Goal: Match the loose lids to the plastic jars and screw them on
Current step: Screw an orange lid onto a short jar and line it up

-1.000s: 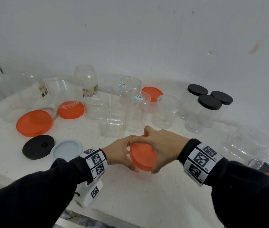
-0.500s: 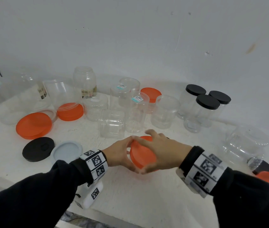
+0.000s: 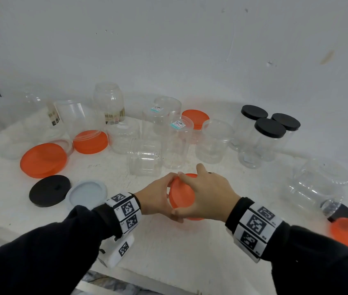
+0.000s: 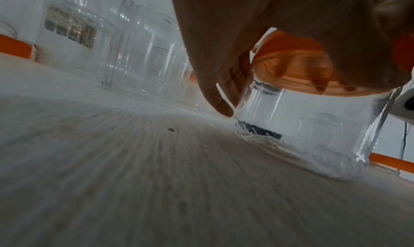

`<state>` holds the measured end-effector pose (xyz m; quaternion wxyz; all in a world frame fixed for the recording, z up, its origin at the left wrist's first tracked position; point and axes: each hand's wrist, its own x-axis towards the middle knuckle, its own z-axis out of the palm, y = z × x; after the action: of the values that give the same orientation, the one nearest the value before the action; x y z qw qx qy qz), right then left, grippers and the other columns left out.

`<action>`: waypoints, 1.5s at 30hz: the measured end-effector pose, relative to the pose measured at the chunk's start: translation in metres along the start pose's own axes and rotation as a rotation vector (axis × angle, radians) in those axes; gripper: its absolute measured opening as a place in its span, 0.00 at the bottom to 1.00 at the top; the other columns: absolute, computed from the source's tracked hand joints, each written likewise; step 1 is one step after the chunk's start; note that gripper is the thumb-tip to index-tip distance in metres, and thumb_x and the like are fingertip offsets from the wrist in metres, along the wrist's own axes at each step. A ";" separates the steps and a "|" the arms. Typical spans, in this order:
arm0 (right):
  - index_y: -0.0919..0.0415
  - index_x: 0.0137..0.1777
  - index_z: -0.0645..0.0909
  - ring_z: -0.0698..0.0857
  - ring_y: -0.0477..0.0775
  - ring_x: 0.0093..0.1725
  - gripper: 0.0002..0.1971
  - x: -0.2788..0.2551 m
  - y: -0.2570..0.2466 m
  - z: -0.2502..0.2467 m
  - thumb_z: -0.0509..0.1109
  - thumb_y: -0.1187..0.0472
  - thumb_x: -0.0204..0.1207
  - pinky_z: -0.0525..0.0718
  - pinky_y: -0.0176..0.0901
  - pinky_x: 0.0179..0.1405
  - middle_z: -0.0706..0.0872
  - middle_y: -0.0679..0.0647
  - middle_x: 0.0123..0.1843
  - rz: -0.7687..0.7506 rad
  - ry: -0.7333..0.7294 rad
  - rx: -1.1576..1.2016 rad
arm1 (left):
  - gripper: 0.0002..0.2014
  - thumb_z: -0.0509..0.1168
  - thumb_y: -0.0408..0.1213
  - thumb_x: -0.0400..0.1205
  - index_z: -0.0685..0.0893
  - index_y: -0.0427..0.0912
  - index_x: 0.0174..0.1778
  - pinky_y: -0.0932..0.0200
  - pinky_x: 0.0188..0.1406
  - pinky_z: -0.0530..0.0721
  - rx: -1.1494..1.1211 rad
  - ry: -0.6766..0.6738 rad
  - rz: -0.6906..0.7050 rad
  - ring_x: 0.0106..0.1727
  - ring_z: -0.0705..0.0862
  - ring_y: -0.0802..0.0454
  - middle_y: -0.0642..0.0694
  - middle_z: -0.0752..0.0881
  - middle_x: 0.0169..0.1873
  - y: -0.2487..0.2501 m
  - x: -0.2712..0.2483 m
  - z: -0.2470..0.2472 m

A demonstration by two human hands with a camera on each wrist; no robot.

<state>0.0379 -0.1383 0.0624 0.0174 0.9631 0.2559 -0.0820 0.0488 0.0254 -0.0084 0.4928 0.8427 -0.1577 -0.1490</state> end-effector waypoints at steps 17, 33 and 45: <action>0.36 0.78 0.55 0.74 0.57 0.57 0.47 -0.001 0.008 -0.009 0.66 0.24 0.60 0.74 0.46 0.48 0.69 0.53 0.64 -0.062 -0.062 -0.040 | 0.48 0.85 0.39 0.56 0.65 0.55 0.68 0.63 0.62 0.78 -0.019 -0.026 -0.014 0.66 0.75 0.62 0.57 0.76 0.64 0.000 -0.001 0.000; 0.36 0.79 0.49 0.59 0.57 0.75 0.49 0.004 0.019 -0.020 0.76 0.37 0.63 0.76 0.58 0.66 0.53 0.46 0.79 -0.177 -0.226 0.088 | 0.48 0.84 0.34 0.59 0.63 0.56 0.69 0.63 0.61 0.78 -0.077 -0.061 -0.025 0.66 0.75 0.59 0.59 0.73 0.65 0.001 -0.002 -0.001; 0.33 0.78 0.50 0.58 0.58 0.76 0.47 0.000 0.015 -0.024 0.78 0.42 0.65 0.74 0.61 0.68 0.53 0.48 0.79 -0.170 -0.298 0.099 | 0.48 0.84 0.35 0.59 0.63 0.53 0.70 0.64 0.58 0.79 -0.067 -0.057 -0.023 0.66 0.75 0.58 0.59 0.73 0.65 0.001 -0.002 -0.001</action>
<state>0.0484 -0.1496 0.0857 0.0008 0.9147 0.3268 -0.2377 0.0474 0.0264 -0.0071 0.5142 0.8229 -0.1568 -0.1840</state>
